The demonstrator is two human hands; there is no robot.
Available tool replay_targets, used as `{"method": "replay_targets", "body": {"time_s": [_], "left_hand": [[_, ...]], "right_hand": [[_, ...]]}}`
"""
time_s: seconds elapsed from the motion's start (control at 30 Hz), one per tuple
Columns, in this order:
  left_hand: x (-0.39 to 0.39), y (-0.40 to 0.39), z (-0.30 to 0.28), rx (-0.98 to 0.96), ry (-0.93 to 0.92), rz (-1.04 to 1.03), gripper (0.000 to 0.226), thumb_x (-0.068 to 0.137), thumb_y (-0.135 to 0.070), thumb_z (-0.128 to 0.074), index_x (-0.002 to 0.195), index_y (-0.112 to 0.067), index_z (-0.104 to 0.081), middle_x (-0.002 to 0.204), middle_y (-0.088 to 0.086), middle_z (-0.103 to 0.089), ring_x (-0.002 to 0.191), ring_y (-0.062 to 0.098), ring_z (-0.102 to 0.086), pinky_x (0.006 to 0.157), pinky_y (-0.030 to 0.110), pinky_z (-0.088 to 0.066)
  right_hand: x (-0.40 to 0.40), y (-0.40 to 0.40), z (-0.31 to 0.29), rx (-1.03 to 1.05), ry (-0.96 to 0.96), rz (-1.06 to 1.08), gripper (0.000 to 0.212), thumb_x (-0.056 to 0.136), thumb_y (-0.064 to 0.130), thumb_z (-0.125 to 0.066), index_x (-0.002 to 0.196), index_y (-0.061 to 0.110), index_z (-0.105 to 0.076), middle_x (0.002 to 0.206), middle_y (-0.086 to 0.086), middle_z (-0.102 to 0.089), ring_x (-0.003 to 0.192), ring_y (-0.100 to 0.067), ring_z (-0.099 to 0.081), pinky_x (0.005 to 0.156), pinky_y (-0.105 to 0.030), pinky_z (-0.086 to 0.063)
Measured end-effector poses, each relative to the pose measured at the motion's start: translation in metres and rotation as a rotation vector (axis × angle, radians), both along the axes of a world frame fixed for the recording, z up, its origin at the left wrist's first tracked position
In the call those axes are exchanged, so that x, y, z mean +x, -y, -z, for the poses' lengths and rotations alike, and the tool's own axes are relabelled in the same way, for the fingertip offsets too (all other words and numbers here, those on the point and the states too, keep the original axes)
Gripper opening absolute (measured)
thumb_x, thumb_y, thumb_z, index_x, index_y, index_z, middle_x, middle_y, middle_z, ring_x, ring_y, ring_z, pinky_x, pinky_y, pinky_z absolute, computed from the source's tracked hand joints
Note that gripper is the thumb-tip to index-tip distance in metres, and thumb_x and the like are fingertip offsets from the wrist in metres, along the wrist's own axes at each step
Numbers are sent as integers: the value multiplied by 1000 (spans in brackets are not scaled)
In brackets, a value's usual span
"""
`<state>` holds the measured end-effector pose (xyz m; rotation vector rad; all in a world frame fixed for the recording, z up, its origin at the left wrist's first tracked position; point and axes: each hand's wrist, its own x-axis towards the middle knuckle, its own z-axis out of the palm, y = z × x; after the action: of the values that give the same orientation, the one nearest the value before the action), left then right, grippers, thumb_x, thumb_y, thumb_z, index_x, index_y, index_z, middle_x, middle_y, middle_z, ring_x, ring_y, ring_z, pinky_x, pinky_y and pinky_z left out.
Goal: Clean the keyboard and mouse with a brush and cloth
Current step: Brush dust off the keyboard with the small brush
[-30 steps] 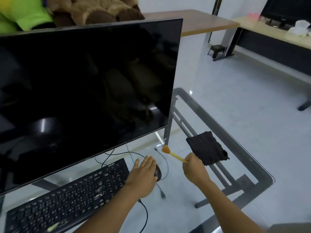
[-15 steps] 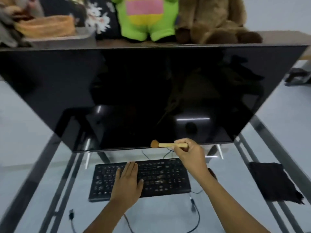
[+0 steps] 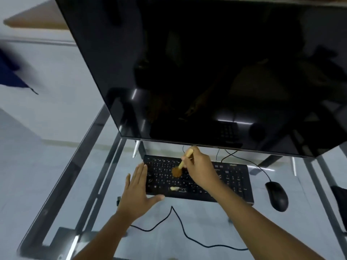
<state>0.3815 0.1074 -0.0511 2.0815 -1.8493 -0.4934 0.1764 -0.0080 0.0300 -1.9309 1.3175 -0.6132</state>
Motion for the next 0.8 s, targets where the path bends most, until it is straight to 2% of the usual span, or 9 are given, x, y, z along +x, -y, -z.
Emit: {"method": "replay_targets", "body": {"time_s": [0.1,0.17,0.23,0.3,0.4,0.5,0.63,0.7,0.8], "left_hand": [[7,-2,9,23,-87,-35,124,62,-86,-50,152,-18,3,159,-7,4,145,7,9,118,43,1],[11,-3,15,45,-120,-38,126,60,-88,-49,151,-19,5,159,-6,3,145,7,9,118,42,2],[13,-4,21,57,-126,-31,127,60,-89,-48,151,-18,5,160,-4,2,144,6,9,117,38,6],[14,-5,25,41,-134,-38,126,61,-89,-47,151,-17,4,160,-3,-2,145,7,7,116,36,8],[13,-5,29,4,-168,-48,121,65,-87,-48,151,-18,1,160,-3,-6,145,7,4,116,35,8],[13,-6,31,-22,-175,-53,116,69,-84,-48,151,-19,1,159,-4,-7,144,3,6,116,33,8],[13,-7,32,-54,-196,-87,105,75,-77,-49,151,-21,-3,159,-4,-13,139,-7,10,116,30,7],[13,-7,32,-63,-189,-98,103,76,-77,-48,151,-21,-5,159,-5,-14,138,-9,11,116,30,7],[14,-9,33,-62,-160,-99,102,77,-78,-45,151,-20,-7,158,-4,-15,138,-9,12,117,30,5]], "right_hand": [[8,0,3,-138,67,123,6,97,17,-53,93,12,-52,78,-2,-64,63,-12,-59,54,-28,-47],[18,-1,1,-44,111,103,6,96,19,-54,93,15,-52,73,0,-65,59,-12,-61,49,-29,-48],[27,-6,4,63,46,-27,11,97,23,-54,90,15,-50,74,3,-69,65,-16,-67,56,-36,-56],[33,-7,10,-14,-24,-62,13,97,24,-52,89,16,-49,79,1,-70,68,-13,-66,61,-37,-56],[35,-2,6,-94,24,33,8,97,23,-53,94,16,-50,79,5,-66,66,-11,-63,56,-29,-53],[44,-1,2,54,5,-78,11,96,23,-54,92,13,-51,72,8,-68,62,-8,-64,52,-23,-51],[49,0,5,-81,8,-7,10,96,24,-54,94,15,-52,76,12,-67,65,3,-61,54,-10,-45],[49,3,4,-12,68,3,10,96,22,-55,93,13,-53,70,13,-66,68,-1,-65,56,-13,-50],[52,1,7,43,-30,-79,12,96,24,-55,91,13,-53,70,9,-68,63,-10,-66,54,-27,-53]]}}
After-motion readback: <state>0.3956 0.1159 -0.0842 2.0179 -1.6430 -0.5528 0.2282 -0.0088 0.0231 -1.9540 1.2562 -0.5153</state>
